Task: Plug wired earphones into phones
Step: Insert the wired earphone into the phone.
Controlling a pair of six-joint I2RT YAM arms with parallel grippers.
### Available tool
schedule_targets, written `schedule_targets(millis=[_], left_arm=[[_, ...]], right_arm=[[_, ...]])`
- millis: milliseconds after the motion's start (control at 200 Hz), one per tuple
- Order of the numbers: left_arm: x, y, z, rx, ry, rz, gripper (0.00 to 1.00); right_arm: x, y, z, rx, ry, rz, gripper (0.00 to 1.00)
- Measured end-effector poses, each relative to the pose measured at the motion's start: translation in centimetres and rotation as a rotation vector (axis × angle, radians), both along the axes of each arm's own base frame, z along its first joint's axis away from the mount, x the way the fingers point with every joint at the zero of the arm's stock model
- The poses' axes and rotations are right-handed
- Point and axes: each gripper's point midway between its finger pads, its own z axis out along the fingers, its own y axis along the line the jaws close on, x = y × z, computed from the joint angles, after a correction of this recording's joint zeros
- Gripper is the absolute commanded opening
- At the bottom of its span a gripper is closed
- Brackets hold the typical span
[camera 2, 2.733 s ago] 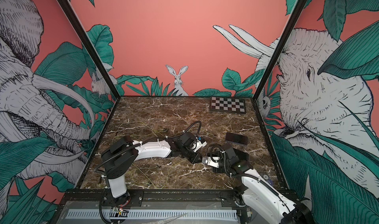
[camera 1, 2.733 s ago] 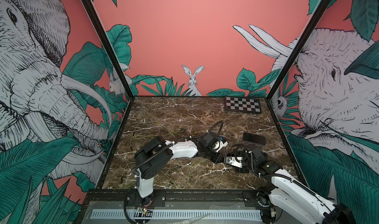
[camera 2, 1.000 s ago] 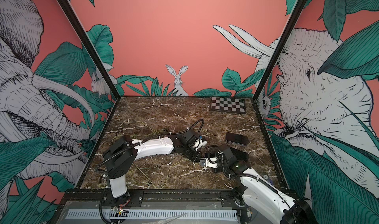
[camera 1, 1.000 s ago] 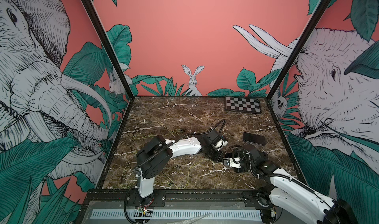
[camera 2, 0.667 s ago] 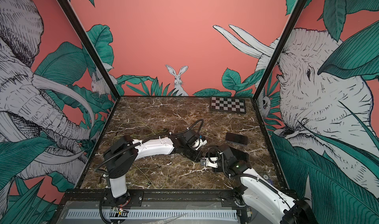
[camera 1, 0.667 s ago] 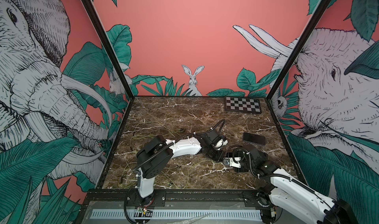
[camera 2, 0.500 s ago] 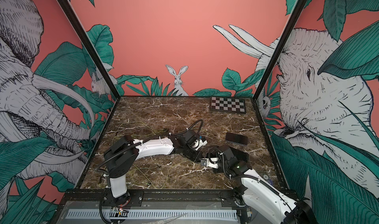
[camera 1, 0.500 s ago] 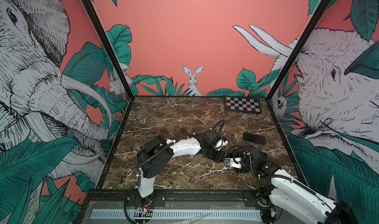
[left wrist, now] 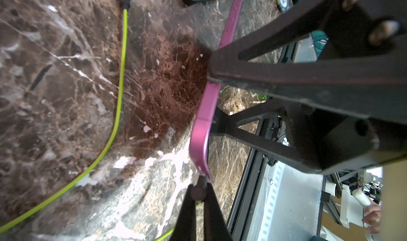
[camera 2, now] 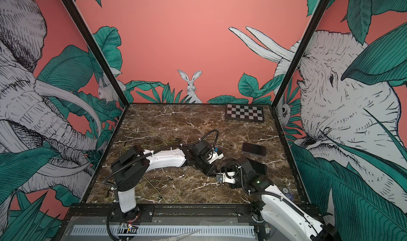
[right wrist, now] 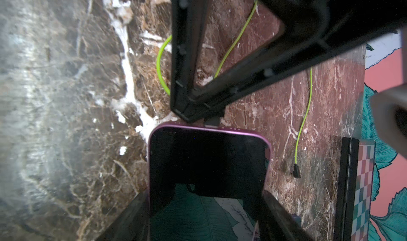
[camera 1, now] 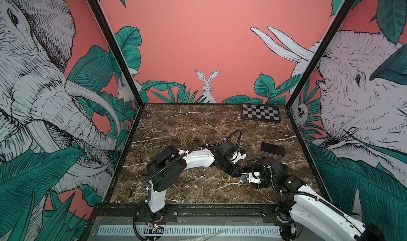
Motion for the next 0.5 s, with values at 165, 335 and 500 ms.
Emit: schedule_targets(millis=[165,335,500], left_arm=[[-0.04,0.01,0.20,-0.011,0.014,-0.006,0.00],[-0.03,0.22,-0.03,0.001,0.004,-0.009,0.15],[0.66,0.18,0.80,-0.010,-0.045,0.007,0.31]], right_arm=[[0.01,0.02,-0.02,0.000,0.000,0.000,0.65],[-0.08,0.10,-0.26,-0.004,0.012,0.004,0.65],[-0.29,0.39,-0.16,0.002,0.018,0.016,0.66]])
